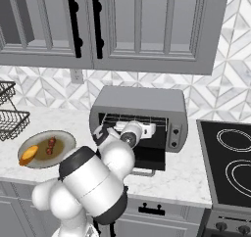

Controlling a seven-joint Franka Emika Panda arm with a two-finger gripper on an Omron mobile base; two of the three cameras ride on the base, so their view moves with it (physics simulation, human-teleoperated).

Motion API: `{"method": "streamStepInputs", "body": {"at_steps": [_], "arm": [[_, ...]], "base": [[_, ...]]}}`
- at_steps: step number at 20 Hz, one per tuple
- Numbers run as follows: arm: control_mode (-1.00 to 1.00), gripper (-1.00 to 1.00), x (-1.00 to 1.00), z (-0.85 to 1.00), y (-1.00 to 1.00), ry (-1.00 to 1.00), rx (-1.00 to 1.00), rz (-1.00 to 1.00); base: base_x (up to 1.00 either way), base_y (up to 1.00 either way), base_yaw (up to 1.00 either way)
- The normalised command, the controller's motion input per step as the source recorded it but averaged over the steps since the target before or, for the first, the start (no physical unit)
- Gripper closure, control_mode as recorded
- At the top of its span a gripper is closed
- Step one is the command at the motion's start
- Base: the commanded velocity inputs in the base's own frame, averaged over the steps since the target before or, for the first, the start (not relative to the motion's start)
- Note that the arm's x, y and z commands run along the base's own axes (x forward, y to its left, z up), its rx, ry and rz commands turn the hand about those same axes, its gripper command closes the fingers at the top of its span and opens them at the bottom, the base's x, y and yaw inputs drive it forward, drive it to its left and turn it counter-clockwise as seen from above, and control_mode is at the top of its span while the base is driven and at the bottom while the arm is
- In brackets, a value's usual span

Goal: Pick up the kebab skewer and baguette bread, and place them inside the toaster oven. Close the toaster oven door and start by setting the timer.

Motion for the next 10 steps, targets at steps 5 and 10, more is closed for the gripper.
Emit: {"method": "streamStepInputs", "body": {"at_steps": [5,10], "arm": [[-1.00,-1.00,0.26,0.01,0.00,0.00,0.00,0.00],[-1.00,-1.00,-0.16,0.00,-0.06,-0.01,0.00,0.00]], "base": [[0.00,0.00,0.00],[0.00,0.00,0.00]]}}
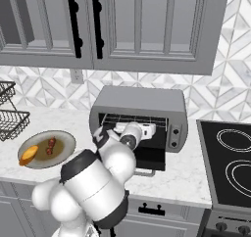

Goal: Pick up the kebab skewer and baguette bread, and place them inside the toaster oven. Close the toaster oven door and start by setting the timer.

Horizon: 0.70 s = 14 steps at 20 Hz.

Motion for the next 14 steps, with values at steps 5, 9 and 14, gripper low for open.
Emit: {"method": "streamStepInputs", "body": {"at_steps": [5,9,14], "arm": [[-1.00,-1.00,-0.29,0.00,0.00,-0.02,0.00,0.00],[-1.00,-1.00,-0.10,0.15,-0.01,-0.01,0.04,0.00],[-1.00,-1.00,0.01,0.32,-0.01,0.00,0.09,0.00]], "base": [[0.00,0.00,0.00],[0.00,0.00,0.00],[0.00,0.00,0.00]]}}
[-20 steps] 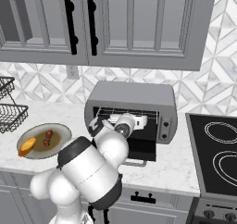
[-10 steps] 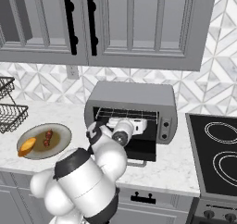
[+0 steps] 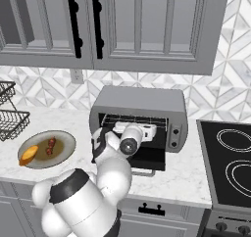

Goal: Pick up the kebab skewer and baguette bread, and place them inside the toaster oven. Close the toaster oven door and start by setting the timer.

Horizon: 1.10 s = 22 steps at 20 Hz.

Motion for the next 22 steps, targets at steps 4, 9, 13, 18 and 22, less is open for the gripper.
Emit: {"method": "streamStepInputs", "body": {"at_steps": [4,9,13,18,22], "arm": [[-1.00,-1.00,0.15,0.02,0.00,0.02,0.02,0.00],[-1.00,-1.00,0.26,-0.01,0.00,0.00,0.00,0.00],[-1.00,-1.00,0.23,-0.07,0.02,0.01,0.00,0.00],[-1.00,-1.00,0.00,-0.19,0.05,0.04,0.00,0.00],[-1.00,-1.00,0.06,-0.03,0.03,0.01,0.00,0.00]], "base": [[0.00,0.00,0.00],[0.00,0.00,0.00],[0.00,0.00,0.00],[0.00,0.00,0.00],[0.00,0.00,0.00]]}}
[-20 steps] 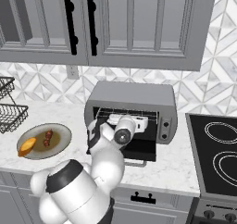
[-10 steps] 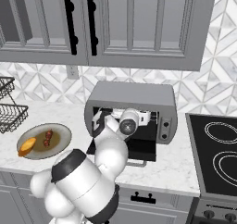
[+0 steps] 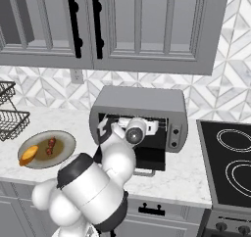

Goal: Pick up the kebab skewer and baguette bread, and place them inside the toaster oven. Close the toaster oven door and start by setting the timer.

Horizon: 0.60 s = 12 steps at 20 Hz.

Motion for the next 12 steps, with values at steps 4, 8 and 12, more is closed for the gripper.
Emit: {"method": "streamStepInputs", "body": {"at_steps": [4,8,12], "arm": [[-1.00,-1.00,0.22,0.00,0.03,0.05,0.00,0.00],[-1.00,-1.00,0.16,0.00,0.03,0.09,0.00,0.00],[-1.00,-1.00,0.04,-0.08,0.01,0.09,0.00,0.00]], "base": [[0.00,0.00,0.00],[0.00,0.00,0.00],[0.00,0.00,0.00]]}}
